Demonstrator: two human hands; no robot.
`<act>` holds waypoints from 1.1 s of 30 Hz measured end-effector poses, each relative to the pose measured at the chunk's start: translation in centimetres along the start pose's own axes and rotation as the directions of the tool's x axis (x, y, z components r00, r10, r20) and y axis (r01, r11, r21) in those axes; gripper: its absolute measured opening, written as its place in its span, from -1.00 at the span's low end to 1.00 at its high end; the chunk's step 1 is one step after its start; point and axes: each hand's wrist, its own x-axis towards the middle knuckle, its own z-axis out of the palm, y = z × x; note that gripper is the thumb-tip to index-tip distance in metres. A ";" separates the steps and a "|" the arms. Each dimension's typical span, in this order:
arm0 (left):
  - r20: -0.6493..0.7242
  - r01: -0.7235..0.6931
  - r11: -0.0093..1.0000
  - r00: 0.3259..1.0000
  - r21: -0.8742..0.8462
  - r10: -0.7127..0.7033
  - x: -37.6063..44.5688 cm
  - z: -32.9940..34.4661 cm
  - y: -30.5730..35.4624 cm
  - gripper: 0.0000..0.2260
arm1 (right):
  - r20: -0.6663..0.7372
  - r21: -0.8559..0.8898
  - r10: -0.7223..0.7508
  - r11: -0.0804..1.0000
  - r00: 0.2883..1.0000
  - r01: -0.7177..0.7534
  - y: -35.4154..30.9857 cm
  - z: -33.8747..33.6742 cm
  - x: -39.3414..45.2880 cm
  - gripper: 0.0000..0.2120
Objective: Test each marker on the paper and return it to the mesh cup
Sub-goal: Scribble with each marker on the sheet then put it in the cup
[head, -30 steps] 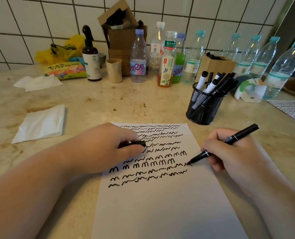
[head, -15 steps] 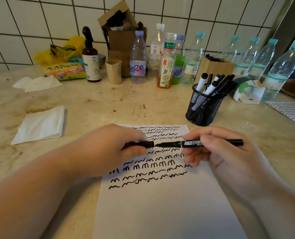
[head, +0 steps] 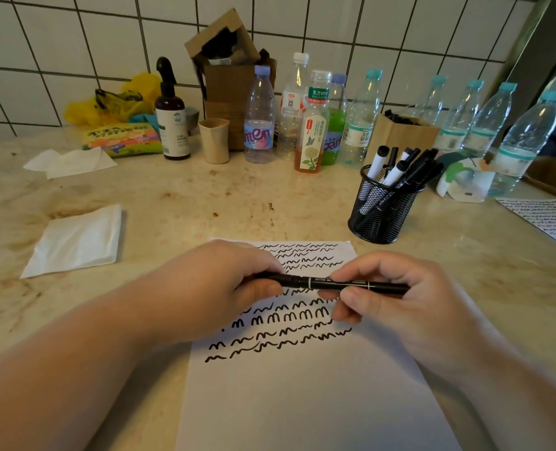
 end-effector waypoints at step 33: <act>-0.033 0.169 0.968 0.984 -0.186 -0.178 0.3 -0.4 -1.2 -0.71 | -0.235 -0.319 -0.218 0.938 0.947 0.137 -4.0 0.8 2.2 -0.79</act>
